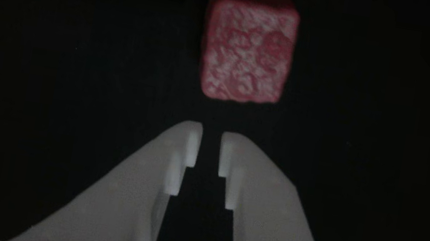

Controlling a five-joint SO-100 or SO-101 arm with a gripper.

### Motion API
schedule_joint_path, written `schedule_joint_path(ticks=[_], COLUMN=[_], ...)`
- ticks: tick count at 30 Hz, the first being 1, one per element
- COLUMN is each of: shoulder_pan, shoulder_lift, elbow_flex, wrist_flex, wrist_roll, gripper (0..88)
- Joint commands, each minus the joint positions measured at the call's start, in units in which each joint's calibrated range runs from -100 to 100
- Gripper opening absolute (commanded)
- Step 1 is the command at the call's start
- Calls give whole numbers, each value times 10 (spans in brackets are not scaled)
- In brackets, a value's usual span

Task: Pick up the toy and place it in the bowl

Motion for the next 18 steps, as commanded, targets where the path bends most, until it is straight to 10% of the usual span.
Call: schedule_joint_path(ticks=[1,18], shoulder_pan=[1,1], shoulder_lift=[17,36], elbow_flex=[-32,-33], wrist_flex=[1,-33], wrist_roll=[-1,-1], gripper=[23,26])
